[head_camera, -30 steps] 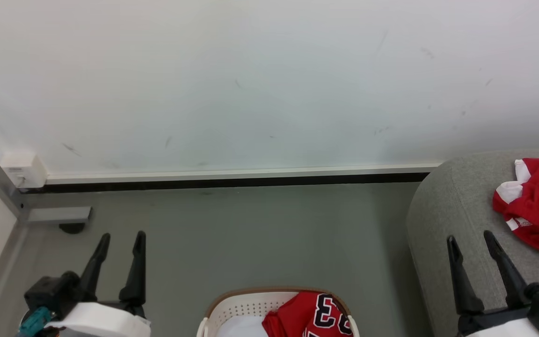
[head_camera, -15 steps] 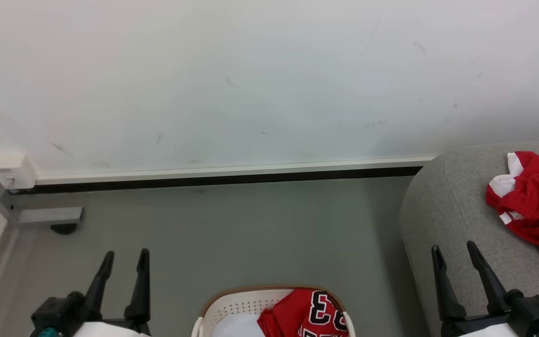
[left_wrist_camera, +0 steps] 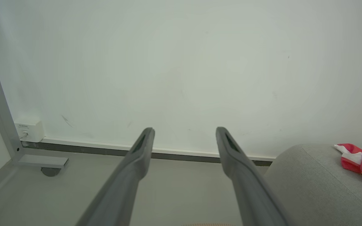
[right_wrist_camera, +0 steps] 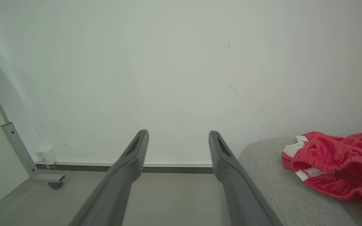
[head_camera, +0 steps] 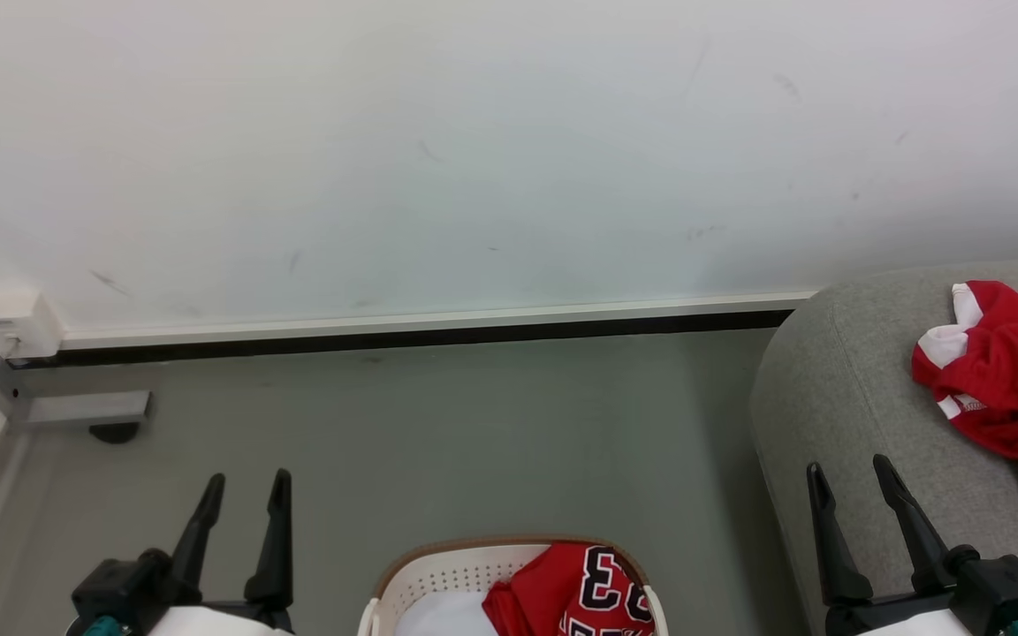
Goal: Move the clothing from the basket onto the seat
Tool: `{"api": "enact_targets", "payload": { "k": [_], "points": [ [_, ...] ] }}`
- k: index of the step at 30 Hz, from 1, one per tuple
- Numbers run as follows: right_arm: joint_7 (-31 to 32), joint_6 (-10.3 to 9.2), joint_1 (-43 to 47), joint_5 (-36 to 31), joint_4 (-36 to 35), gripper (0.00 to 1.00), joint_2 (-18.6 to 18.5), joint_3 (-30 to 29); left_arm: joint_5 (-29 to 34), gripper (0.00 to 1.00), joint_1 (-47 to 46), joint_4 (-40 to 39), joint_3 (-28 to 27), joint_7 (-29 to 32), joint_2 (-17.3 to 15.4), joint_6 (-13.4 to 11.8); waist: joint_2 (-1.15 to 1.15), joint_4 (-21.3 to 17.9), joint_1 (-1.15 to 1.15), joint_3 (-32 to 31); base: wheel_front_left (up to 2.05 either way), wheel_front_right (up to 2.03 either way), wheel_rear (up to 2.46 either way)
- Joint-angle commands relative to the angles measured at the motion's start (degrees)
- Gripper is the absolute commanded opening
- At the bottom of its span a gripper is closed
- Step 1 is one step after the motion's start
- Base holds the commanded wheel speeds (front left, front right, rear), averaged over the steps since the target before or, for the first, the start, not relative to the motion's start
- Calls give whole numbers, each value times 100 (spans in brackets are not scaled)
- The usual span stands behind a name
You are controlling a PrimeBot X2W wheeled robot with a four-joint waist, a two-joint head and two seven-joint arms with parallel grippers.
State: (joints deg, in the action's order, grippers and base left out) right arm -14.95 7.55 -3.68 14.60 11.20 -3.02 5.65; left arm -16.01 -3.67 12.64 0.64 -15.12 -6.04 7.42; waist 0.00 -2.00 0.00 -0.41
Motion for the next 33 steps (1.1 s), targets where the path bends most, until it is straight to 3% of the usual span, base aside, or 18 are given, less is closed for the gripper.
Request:
{"api": "enact_targets", "payload": {
  "k": [1,14,33],
  "points": [
    [-16,-13,-85,26,20,100,12,9,-4,100,-56,17,12,-3,-9,5,0,-4,0,0,0,0,0],
    [-16,-13,-92,-13,-41,100,-11,-4,-125,100,-106,14,259,-4,-145,5,0,-187,0,80,0,0,0],
    [-16,-13,-275,-108,-311,100,19,-43,-257,100,-433,-138,743,-3,-415,5,0,-1250,0,689,0,0,0]
  ]
}}
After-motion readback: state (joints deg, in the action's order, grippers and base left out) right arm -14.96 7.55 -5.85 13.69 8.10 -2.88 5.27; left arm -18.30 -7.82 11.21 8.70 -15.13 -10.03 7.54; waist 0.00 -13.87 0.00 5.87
